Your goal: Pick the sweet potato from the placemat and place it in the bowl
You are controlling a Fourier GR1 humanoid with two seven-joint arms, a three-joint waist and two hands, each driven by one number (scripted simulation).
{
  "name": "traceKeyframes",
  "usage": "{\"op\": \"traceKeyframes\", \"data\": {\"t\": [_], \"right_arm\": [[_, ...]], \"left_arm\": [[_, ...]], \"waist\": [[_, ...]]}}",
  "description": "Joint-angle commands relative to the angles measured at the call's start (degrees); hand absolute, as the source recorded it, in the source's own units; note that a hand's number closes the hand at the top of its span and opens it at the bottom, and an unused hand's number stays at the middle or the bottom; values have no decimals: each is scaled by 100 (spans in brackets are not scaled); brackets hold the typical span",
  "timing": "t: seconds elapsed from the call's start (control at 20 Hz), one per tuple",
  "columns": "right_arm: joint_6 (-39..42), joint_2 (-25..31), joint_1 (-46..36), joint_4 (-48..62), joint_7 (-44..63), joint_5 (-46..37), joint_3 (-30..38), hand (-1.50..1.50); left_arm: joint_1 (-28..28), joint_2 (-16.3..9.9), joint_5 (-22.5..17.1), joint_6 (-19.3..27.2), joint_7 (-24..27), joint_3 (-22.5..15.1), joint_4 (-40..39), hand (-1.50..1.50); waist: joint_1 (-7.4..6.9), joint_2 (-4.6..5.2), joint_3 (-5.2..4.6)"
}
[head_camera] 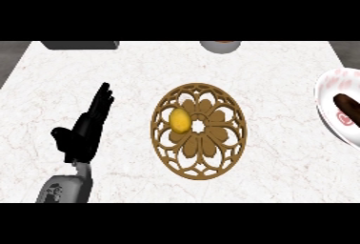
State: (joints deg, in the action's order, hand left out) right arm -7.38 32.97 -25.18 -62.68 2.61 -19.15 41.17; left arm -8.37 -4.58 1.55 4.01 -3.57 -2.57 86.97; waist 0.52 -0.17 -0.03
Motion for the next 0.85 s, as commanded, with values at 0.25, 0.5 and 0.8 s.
{"op": "traceKeyframes", "data": {"t": [0.25, 0.5, 0.8], "right_arm": [[1092, -189, 1312, -1098, -25, 1585, 845, -150], [1562, -504, 2051, -2343, 339, 2159, 928, -150], [1670, -711, 2591, -2392, -45, 2214, 826, -150]], "left_arm": [[135, 54, 203, 110, -38, -75, 169, 0], [9, -80, -12, -132, -45, 141, 89, 0], [-240, 85, 140, 21, -252, 108, 19, 0]], "waist": [[18, -1, 4], [16, 0, 0], [-18, 11, 2]]}}
